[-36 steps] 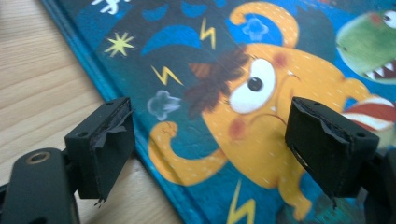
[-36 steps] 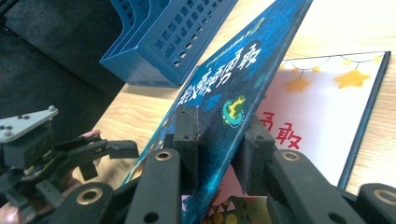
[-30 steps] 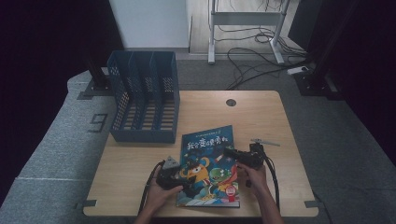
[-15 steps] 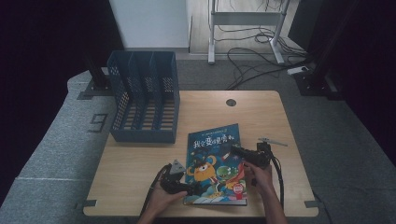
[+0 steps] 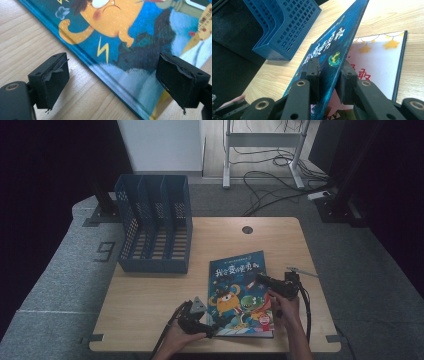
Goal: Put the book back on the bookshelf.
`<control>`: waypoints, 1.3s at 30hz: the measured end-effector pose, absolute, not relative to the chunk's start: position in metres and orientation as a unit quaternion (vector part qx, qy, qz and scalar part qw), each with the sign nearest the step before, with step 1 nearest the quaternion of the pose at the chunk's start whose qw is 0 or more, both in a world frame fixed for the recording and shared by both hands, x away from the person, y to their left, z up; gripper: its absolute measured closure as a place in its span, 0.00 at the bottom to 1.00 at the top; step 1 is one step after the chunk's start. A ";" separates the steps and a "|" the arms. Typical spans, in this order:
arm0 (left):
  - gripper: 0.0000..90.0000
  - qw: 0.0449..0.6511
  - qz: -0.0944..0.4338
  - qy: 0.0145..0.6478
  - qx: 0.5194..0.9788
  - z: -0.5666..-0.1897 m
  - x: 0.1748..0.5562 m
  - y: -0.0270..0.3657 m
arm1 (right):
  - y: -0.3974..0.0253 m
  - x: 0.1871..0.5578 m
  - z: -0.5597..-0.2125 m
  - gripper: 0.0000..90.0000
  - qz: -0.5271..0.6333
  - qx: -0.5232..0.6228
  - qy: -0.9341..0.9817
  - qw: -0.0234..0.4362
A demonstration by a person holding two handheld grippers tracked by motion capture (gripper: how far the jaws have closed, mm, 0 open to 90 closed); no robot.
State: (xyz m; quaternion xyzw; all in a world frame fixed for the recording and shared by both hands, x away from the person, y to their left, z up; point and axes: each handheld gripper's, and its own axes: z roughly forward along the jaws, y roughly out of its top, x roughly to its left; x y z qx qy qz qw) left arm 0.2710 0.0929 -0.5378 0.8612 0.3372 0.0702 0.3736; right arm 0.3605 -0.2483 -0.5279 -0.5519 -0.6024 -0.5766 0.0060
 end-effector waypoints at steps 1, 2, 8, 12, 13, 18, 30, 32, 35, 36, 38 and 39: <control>0.13 0.373 0.070 0.337 0.862 -0.538 0.271 0.093 | -0.250 0.361 -0.528 0.81 -0.578 -0.553 -0.601 0.006; 0.13 0.373 0.070 0.337 0.862 -0.538 0.270 0.092 | -0.251 0.361 -0.528 0.81 -0.578 -0.553 -0.600 0.005; 0.12 0.371 0.068 0.339 0.862 -0.539 0.269 0.092 | -0.253 0.361 -0.529 0.81 -0.578 -0.555 -0.599 0.006; 0.12 0.367 0.065 0.339 0.864 -0.539 0.269 0.094 | -0.254 0.361 -0.529 0.81 -0.578 -0.555 -0.598 0.005; 0.12 0.367 0.065 0.339 0.864 -0.539 0.269 0.094 | -0.254 0.361 -0.529 0.81 -0.578 -0.555 -0.598 0.005; 0.12 0.364 0.061 0.335 0.867 -0.539 0.266 0.095 | -0.256 0.361 -0.530 0.81 -0.579 -0.557 -0.595 0.006; 0.12 0.351 0.051 0.316 0.880 -0.540 0.261 0.093 | -0.261 0.360 -0.530 0.81 -0.580 -0.561 -0.591 0.002; 0.11 0.346 0.052 0.310 0.884 -0.541 0.260 0.092 | -0.262 0.360 -0.529 0.81 -0.580 -0.562 -0.590 0.000; 0.11 0.343 0.058 0.307 0.886 -0.542 0.258 0.089 | -0.263 0.360 -0.529 0.81 -0.580 -0.562 -0.589 -0.001; 0.11 0.343 0.058 0.306 0.886 -0.542 0.258 0.089 | -0.263 0.359 -0.529 0.81 -0.580 -0.562 -0.590 -0.002; 0.11 0.344 0.058 0.307 0.886 -0.542 0.258 0.089 | -0.263 0.359 -0.528 0.81 -0.580 -0.561 -0.590 -0.004; 0.11 0.344 0.058 0.307 0.886 -0.542 0.258 0.089 | -0.263 0.359 -0.528 0.81 -0.580 -0.561 -0.590 -0.004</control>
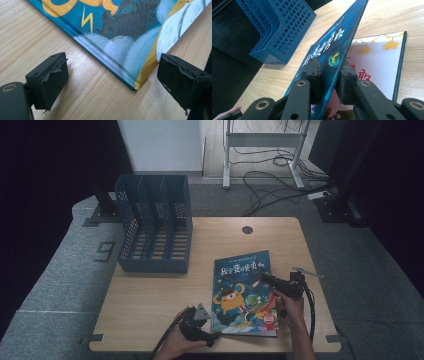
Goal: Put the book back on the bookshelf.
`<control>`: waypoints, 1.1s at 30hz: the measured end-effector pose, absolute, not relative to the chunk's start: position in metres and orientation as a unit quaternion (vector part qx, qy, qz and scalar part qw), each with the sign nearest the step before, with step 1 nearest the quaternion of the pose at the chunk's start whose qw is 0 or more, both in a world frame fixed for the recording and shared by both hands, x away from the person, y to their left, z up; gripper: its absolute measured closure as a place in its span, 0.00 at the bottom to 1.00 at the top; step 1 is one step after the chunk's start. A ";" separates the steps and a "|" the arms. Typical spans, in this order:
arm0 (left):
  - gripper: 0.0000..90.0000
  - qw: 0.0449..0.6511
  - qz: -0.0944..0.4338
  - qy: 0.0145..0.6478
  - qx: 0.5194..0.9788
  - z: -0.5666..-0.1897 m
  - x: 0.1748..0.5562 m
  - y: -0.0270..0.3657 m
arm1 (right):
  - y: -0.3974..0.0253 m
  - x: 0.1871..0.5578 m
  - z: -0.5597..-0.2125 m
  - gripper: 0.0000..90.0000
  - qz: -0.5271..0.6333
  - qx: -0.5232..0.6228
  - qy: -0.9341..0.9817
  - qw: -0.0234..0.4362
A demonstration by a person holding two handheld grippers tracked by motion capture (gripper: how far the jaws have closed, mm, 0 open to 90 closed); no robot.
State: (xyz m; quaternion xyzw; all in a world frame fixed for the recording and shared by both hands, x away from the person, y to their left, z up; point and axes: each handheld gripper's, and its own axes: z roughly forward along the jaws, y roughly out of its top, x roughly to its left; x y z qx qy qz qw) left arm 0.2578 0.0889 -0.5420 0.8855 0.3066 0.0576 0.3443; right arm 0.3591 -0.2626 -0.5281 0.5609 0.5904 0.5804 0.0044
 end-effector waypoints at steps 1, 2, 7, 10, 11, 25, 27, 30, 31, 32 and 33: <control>0.11 0.345 0.058 0.307 0.885 -0.542 0.258 0.089 | -0.262 0.359 -0.528 0.81 0.580 0.561 0.591 0.005; 0.10 0.345 0.058 0.307 0.885 -0.542 0.258 0.089 | -0.262 0.359 -0.527 0.81 0.579 0.561 0.591 0.006; 0.08 0.346 0.060 0.307 0.885 -0.543 0.259 0.089 | -0.261 0.358 -0.525 0.81 0.578 0.560 0.593 0.010; 0.07 0.346 0.060 0.306 0.885 -0.543 0.259 0.089 | -0.260 0.357 -0.524 0.81 0.578 0.559 0.595 0.012; 0.07 0.347 0.060 0.307 0.884 -0.544 0.259 0.089 | -0.261 0.357 -0.524 0.81 0.578 0.559 0.595 0.011; 0.05 0.352 0.055 0.308 0.882 -0.544 0.263 0.089 | -0.258 0.355 -0.520 0.83 0.591 0.540 0.600 0.004; 0.05 0.354 0.056 0.310 0.881 -0.545 0.264 0.090 | -0.257 0.354 -0.517 0.83 0.595 0.534 0.600 0.011; 0.05 0.354 0.056 0.313 0.880 -0.545 0.265 0.090 | -0.255 0.352 -0.513 0.83 0.598 0.528 0.603 0.020; 0.05 0.355 0.057 0.314 0.879 -0.545 0.265 0.090 | -0.255 0.351 -0.511 0.83 0.600 0.526 0.603 0.024; 0.05 0.354 0.057 0.315 0.879 -0.545 0.265 0.090 | -0.254 0.350 -0.509 0.83 0.603 0.523 0.602 0.028; 0.05 0.355 0.058 0.317 0.878 -0.545 0.265 0.090 | -0.252 0.347 -0.504 0.83 0.609 0.513 0.604 0.039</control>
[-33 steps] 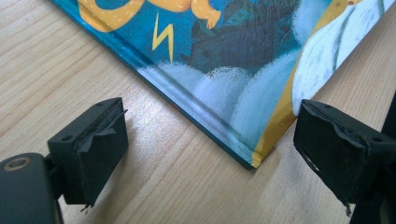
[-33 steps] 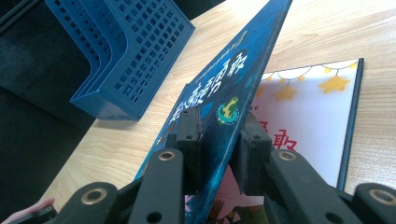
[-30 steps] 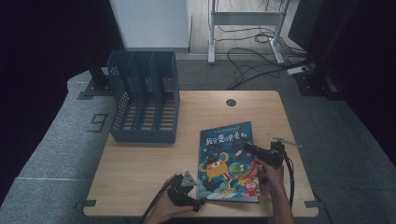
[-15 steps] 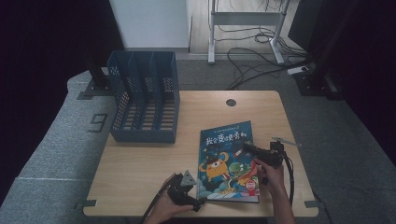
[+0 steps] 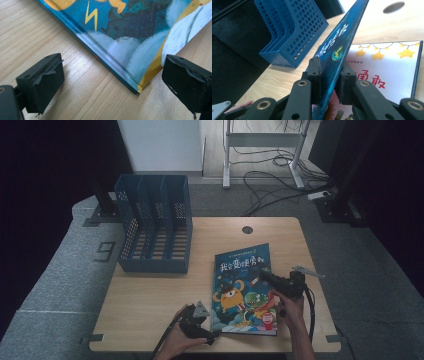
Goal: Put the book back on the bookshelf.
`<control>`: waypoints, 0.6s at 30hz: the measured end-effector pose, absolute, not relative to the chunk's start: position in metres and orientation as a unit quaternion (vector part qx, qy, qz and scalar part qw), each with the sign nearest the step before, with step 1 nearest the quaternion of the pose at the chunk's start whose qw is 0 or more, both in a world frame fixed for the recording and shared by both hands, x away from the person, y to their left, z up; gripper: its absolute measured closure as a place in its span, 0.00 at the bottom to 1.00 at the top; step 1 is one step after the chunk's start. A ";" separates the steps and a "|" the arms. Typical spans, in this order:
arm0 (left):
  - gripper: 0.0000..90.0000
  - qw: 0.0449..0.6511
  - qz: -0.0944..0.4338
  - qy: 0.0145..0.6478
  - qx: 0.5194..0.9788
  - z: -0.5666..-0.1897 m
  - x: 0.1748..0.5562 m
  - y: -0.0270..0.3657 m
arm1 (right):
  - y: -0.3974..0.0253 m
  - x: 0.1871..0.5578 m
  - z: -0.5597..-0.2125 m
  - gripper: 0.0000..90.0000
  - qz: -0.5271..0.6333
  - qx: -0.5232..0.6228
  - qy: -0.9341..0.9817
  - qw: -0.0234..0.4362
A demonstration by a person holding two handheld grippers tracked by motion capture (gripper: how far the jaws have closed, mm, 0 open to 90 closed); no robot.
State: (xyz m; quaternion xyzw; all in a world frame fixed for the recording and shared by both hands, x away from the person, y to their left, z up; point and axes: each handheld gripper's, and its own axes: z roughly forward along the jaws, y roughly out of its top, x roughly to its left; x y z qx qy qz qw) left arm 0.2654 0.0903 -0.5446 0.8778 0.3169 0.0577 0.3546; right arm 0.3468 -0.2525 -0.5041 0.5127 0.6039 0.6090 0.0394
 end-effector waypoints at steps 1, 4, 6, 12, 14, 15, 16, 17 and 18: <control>0.05 0.355 0.058 0.317 0.878 -0.545 0.265 0.090 | -0.252 0.347 -0.504 0.83 0.609 0.513 0.604 0.039; 0.04 0.355 0.059 0.319 0.877 -0.545 0.266 0.091 | -0.249 0.342 -0.495 0.83 0.618 0.493 0.609 0.060; 0.04 0.356 0.059 0.324 0.875 -0.545 0.267 0.091 | -0.248 0.339 -0.491 0.83 0.625 0.482 0.610 0.069; 0.04 0.355 0.057 0.327 0.874 -0.544 0.268 0.091 | -0.241 0.330 -0.478 0.83 0.644 0.447 0.614 0.091; 0.04 0.356 0.055 0.329 0.873 -0.544 0.269 0.092 | -0.240 0.328 -0.474 0.83 0.649 0.439 0.614 0.095; 0.04 0.356 0.055 0.329 0.873 -0.544 0.269 0.092 | -0.239 0.327 -0.473 0.83 0.651 0.433 0.615 0.097; 0.04 0.356 0.054 0.331 0.872 -0.544 0.269 0.092 | -0.238 0.326 -0.472 0.83 0.654 0.428 0.616 0.099; 0.04 0.356 0.054 0.331 0.872 -0.544 0.269 0.092 | -0.238 0.326 -0.472 0.83 0.654 0.428 0.616 0.099; 0.04 0.356 0.055 0.331 0.872 -0.544 0.269 0.092 | -0.237 0.324 -0.470 0.83 0.657 0.422 0.616 0.102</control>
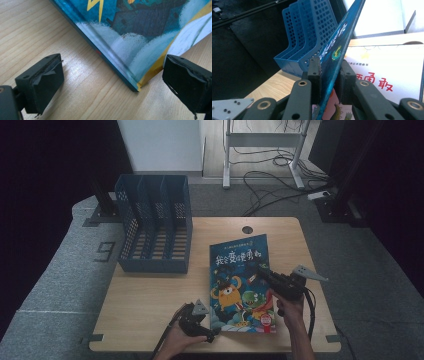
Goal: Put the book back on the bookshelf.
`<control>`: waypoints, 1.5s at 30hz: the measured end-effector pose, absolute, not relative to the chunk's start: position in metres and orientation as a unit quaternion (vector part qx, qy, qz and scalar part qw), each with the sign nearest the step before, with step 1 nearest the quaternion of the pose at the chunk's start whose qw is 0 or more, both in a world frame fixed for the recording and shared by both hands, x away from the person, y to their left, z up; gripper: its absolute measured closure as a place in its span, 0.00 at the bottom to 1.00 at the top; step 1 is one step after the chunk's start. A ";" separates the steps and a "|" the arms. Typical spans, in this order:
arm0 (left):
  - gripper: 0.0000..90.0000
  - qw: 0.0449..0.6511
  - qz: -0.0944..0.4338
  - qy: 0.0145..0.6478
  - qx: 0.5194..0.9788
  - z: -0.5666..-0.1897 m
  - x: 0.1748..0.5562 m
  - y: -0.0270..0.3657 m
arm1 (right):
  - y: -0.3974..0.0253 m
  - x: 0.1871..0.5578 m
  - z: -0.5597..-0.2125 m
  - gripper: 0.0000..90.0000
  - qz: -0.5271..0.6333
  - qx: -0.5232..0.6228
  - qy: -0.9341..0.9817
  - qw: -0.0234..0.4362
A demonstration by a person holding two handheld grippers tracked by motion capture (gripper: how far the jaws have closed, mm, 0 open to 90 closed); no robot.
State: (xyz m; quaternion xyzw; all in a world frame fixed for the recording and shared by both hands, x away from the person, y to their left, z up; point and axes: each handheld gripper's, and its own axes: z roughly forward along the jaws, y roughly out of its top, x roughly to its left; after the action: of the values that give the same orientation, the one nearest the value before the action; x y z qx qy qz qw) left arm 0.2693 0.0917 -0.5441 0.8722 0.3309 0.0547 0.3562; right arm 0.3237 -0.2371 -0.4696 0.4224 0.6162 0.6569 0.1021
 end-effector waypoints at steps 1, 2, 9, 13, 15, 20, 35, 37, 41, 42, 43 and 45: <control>0.04 0.356 0.055 0.331 0.872 -0.544 0.270 0.092 | -0.237 0.324 -0.470 0.83 0.657 0.422 0.616 0.102; 0.04 0.357 0.055 0.333 0.871 -0.544 0.270 0.092 | -0.236 0.323 -0.469 0.83 0.659 0.421 0.615 0.104; 0.04 0.358 0.056 0.338 0.869 -0.544 0.272 0.092 | -0.235 0.320 -0.466 0.83 0.664 0.413 0.614 0.110; 0.04 0.359 0.056 0.341 0.867 -0.544 0.272 0.093 | -0.233 0.318 -0.463 0.83 0.669 0.406 0.612 0.110; 0.04 0.359 0.064 0.346 0.864 -0.543 0.273 0.095 | -0.230 0.315 -0.459 0.83 0.671 0.398 0.614 0.114; 0.08 0.360 0.084 0.358 0.857 -0.540 0.275 0.102 | -0.226 0.310 -0.452 0.83 0.674 0.383 0.620 0.122; 0.08 0.345 0.059 0.328 0.877 -0.541 0.266 0.089 | -0.231 0.317 -0.460 0.83 0.666 0.401 0.618 0.120; 0.07 0.343 0.059 0.325 0.879 -0.541 0.265 0.088 | -0.231 0.317 -0.460 0.83 0.665 0.402 0.618 0.120; 0.06 0.341 0.061 0.325 0.880 -0.541 0.264 0.087 | -0.231 0.317 -0.461 0.83 0.664 0.403 0.618 0.122; 0.06 0.341 0.061 0.324 0.880 -0.541 0.264 0.087 | -0.231 0.318 -0.461 0.83 0.664 0.404 0.618 0.121; 0.06 0.340 0.061 0.324 0.881 -0.541 0.264 0.087 | -0.231 0.318 -0.461 0.83 0.663 0.405 0.618 0.121; 0.06 0.340 0.061 0.322 0.882 -0.542 0.263 0.086 | -0.232 0.318 -0.462 0.83 0.662 0.407 0.618 0.122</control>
State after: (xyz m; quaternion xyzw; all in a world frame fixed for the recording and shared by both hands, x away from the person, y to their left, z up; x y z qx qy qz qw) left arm 0.2631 0.0860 -0.5418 0.8815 0.3223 0.0609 0.3396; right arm 0.3183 -0.2319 -0.4619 0.4071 0.6178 0.6616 0.1221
